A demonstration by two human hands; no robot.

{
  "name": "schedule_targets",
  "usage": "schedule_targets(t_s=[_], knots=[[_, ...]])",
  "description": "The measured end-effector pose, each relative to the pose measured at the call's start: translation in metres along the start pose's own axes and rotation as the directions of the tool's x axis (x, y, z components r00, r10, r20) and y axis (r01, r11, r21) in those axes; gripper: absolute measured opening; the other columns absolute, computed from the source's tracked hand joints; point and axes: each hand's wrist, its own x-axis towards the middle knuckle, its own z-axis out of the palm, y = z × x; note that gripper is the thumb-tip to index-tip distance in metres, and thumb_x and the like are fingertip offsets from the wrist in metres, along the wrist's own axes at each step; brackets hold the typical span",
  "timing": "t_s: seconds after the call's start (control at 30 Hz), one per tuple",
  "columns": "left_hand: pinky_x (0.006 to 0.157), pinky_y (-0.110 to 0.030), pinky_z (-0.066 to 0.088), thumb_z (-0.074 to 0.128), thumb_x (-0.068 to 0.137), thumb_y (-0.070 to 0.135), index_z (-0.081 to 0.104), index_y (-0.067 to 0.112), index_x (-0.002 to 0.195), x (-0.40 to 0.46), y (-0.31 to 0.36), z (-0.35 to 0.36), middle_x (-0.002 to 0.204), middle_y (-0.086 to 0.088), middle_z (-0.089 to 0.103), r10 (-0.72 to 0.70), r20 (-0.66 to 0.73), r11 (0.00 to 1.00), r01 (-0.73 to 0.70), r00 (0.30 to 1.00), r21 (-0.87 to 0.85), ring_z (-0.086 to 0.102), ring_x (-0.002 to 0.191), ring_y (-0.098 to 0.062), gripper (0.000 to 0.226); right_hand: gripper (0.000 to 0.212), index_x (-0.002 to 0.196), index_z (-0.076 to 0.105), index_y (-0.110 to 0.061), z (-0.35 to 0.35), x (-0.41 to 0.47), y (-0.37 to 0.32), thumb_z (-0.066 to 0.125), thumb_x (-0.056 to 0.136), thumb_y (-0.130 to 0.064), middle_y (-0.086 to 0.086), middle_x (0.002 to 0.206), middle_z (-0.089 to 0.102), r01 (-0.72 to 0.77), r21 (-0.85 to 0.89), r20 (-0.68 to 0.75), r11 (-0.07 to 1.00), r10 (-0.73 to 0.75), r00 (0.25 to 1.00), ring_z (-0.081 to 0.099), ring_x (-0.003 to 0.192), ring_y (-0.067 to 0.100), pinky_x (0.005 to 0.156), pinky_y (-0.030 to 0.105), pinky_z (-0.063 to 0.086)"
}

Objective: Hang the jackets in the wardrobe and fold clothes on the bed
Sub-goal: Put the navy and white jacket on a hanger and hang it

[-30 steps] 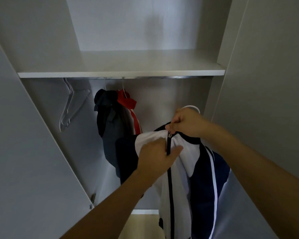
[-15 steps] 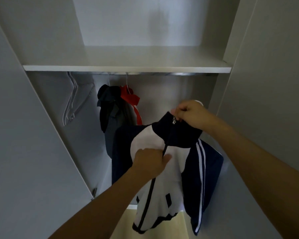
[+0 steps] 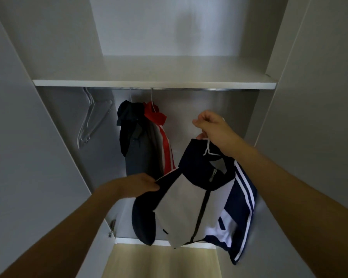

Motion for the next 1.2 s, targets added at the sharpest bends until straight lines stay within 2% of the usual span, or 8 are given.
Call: schedule_targets(t_s=[0.17, 0.3, 0.4, 0.53, 0.63, 0.9, 1.03, 1.2], knots=[[0.05, -0.011, 0.036, 0.048, 0.1, 0.023, 0.052, 0.01, 0.068, 0.002, 0.008, 0.035, 0.057, 0.006, 0.05, 0.152, -0.216, 0.987, -0.16, 0.964, -0.019, 0.048, 0.047, 0.001, 0.035, 0.024, 0.074, 0.045, -0.017, 0.032, 0.028, 0.004, 0.058, 0.094, -0.018, -0.001, 0.076, 0.043, -0.047, -0.076, 0.047, 0.996, 0.051, 0.998, 0.043, 0.074, 0.013, 0.074, 0.024, 0.045], [0.046, -0.011, 0.036, 0.048, 0.101, 0.023, 0.049, 0.008, 0.071, 0.023, 0.01, 0.046, 0.059, -0.001, 0.048, 0.123, -0.416, 0.929, -0.251, 0.901, -0.271, 0.044, 0.044, 0.0, 0.034, 0.025, 0.117, 0.057, -0.005, 0.048, 0.058, 0.008, 0.052, 0.098, -0.019, 0.01, 0.126, 0.044, -0.153, -0.272, 0.093, 0.95, 0.184, 0.979, 0.051, 0.104, 0.018, 0.072, 0.013, 0.039], [0.048, -0.013, 0.038, 0.048, 0.101, 0.02, 0.046, 0.009, 0.068, 0.049, 0.01, 0.045, 0.059, -0.003, 0.046, 0.068, -0.477, 0.923, -0.236, 0.876, -0.303, 0.046, 0.05, -0.007, 0.035, 0.033, 0.132, 0.051, -0.008, 0.053, 0.078, 0.021, 0.049, 0.099, -0.01, 0.008, 0.127, 0.042, -0.173, -0.278, 0.11, 0.945, 0.21, 0.971, 0.045, 0.1, 0.012, 0.065, 0.003, 0.035], [0.069, -0.026, 0.053, 0.047, 0.101, 0.021, 0.05, 0.01, 0.072, 0.09, 0.028, 0.054, 0.069, -0.003, 0.055, 0.02, -0.535, 0.924, -0.22, 0.845, -0.313, 0.057, 0.065, -0.016, 0.031, 0.046, 0.142, 0.041, -0.017, 0.047, 0.11, 0.037, 0.047, 0.098, -0.009, 0.0, 0.14, 0.036, -0.238, -0.246, 0.066, 0.94, 0.261, 0.963, 0.046, 0.113, 0.014, 0.079, 0.01, 0.042], [0.056, -0.025, 0.044, 0.047, 0.1, 0.019, 0.043, 0.018, 0.066, 0.123, 0.051, 0.059, 0.059, 0.004, 0.044, -0.03, -0.592, 0.9, -0.236, 0.806, -0.367, 0.046, 0.054, -0.01, 0.034, 0.049, 0.144, 0.038, -0.017, 0.043, 0.142, 0.045, 0.043, 0.097, -0.006, 0.006, 0.147, 0.037, -0.246, -0.24, 0.027, 0.939, 0.26, 0.965, 0.045, 0.124, 0.021, 0.101, 0.028, 0.041], [0.056, -0.039, 0.044, 0.048, 0.099, 0.009, 0.034, 0.017, 0.059, 0.191, 0.105, 0.019, 0.056, 0.001, 0.039, -0.131, -0.792, 0.799, -0.409, 0.597, -0.441, 0.045, 0.055, -0.019, 0.043, 0.049, 0.145, 0.034, -0.005, 0.046, 0.221, 0.07, 0.042, 0.096, -0.005, 0.013, 0.136, 0.048, -0.213, -0.384, 0.047, 0.898, 0.25, 0.967, 0.048, 0.125, 0.031, 0.096, 0.032, 0.045], [0.049, -0.025, 0.031, 0.047, 0.1, 0.01, 0.029, 0.017, 0.057, 0.22, 0.102, -0.013, 0.054, 0.003, 0.033, -0.117, -0.87, 0.853, -0.4, 0.479, -0.335, 0.034, 0.048, -0.012, 0.046, 0.03, 0.124, 0.052, 0.004, 0.042, 0.244, 0.087, 0.04, 0.098, -0.004, 0.014, 0.117, 0.057, -0.219, -0.402, 0.023, 0.889, 0.249, 0.968, 0.052, 0.115, 0.032, 0.084, 0.029, 0.049], [0.049, -0.011, 0.032, 0.038, 0.102, 0.018, 0.057, -0.001, 0.102, 0.256, 0.098, -0.048, 0.091, -0.015, 0.057, -0.19, -0.831, 0.833, -0.362, 0.523, -0.418, 0.043, 0.078, -0.017, 0.027, 0.05, 0.148, 0.026, -0.001, 0.036, 0.256, 0.106, 0.041, 0.101, -0.011, 0.014, 0.154, 0.03, -0.196, -0.464, 0.04, 0.864, 0.242, 0.97, 0.034, 0.137, 0.028, 0.107, 0.028, 0.029]])
